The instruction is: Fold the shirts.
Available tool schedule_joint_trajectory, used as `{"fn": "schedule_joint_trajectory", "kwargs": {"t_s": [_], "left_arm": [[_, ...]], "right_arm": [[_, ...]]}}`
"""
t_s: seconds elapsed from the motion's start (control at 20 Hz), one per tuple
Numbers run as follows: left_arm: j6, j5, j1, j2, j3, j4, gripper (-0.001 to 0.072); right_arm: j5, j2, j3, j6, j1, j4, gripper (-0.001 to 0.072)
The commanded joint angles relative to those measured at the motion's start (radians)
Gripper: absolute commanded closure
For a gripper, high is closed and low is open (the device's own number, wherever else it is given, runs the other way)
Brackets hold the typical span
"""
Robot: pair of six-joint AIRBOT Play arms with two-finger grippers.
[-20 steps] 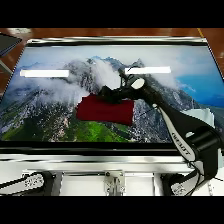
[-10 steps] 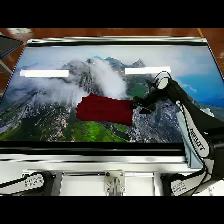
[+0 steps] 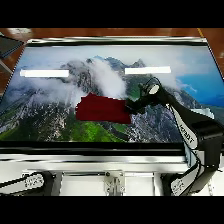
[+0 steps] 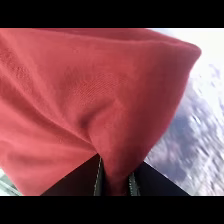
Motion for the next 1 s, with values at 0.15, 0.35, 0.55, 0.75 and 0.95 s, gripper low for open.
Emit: {"fn": "schedule_joint_trajectory", "kwargs": {"t_s": [0.15, 0.35, 0.55, 0.75, 0.95], "left_arm": [[-0.008, 0.009, -0.001, -0.001, 0.000, 0.000, 0.0673], [-0.008, 0.002, -0.018, -0.001, 0.000, 0.000, 0.0673], [-0.008, -0.028, -0.050, 0.000, 0.000, 0.000, 0.0672], [-0.042, -0.071, -0.058, 0.002, 0.000, -0.004, 0.0672], [-0.076, -0.104, -0.059, 0.008, 0.000, -0.018, 0.0673]], "right_arm": [[0.129, 0.159, 0.174, -0.223, -0.080, 0.106, 0.0639], [0.265, 0.295, 0.345, -0.044, -0.296, 0.105, 0.0639], [0.402, 0.371, 0.440, 0.050, -0.583, 0.101, 0.0639], [0.449, 0.425, 0.449, 0.067, -0.865, 0.074, 0.0639], [0.555, 0.431, 0.449, 0.071, -1.062, -0.017, 0.0639]]}}
